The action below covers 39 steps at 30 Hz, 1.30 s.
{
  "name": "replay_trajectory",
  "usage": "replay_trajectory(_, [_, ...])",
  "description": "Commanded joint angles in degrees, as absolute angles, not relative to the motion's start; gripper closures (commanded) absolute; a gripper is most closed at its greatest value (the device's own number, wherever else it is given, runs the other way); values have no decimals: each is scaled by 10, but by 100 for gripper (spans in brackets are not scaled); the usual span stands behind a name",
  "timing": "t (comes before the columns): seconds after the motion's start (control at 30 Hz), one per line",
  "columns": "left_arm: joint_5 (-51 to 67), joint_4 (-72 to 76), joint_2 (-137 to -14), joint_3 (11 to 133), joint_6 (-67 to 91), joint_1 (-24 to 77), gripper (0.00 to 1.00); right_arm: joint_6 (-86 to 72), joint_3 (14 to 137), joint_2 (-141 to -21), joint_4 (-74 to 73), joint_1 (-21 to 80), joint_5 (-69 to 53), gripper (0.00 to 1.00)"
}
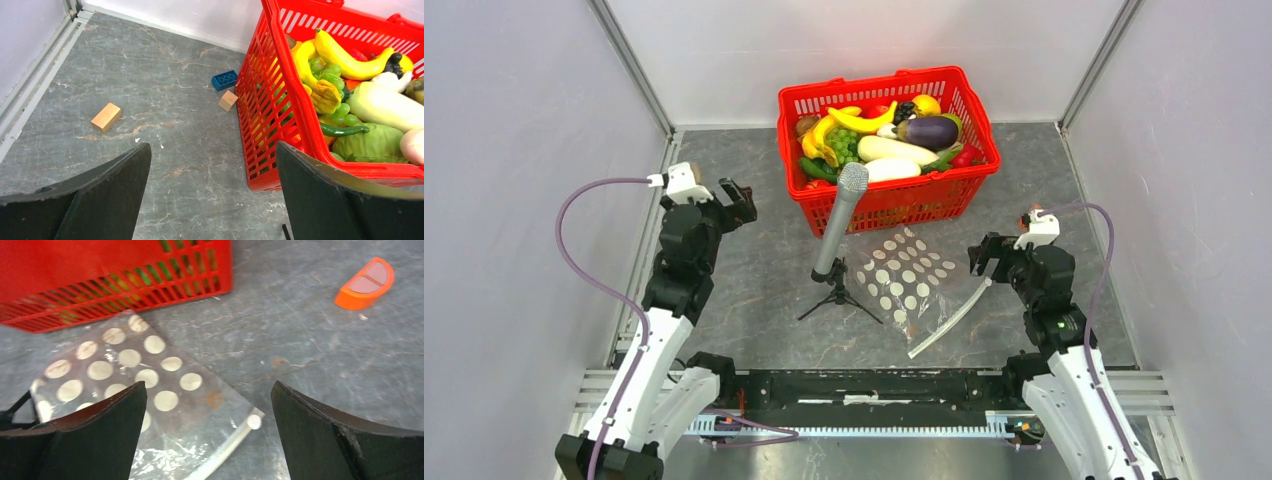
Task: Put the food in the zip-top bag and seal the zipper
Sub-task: Move the distractor to the center of the board.
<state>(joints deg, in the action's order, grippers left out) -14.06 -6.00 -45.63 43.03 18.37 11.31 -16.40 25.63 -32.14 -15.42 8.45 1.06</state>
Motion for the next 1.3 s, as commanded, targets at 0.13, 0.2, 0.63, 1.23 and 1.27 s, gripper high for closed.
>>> replay_trajectory(0.13, [-85,-65,-391,413,282,109,0,-217,192,-317,-41,89,-254,2])
replay_trajectory(0.2, [-15,-46,-374,398,269,109,0,-217,185,-321,-39,108,-261,2])
replay_trajectory(0.63, [87,-77,-311,374,224,109,0,-230,139,-317,70,399,-152,2])
replay_trajectory(1.23, [100,-188,-239,502,172,109,0,-42,242,-661,313,665,2,2])
replay_trajectory(1.27, [103,-200,-239,520,165,109,0,-29,244,-673,321,665,3,2])
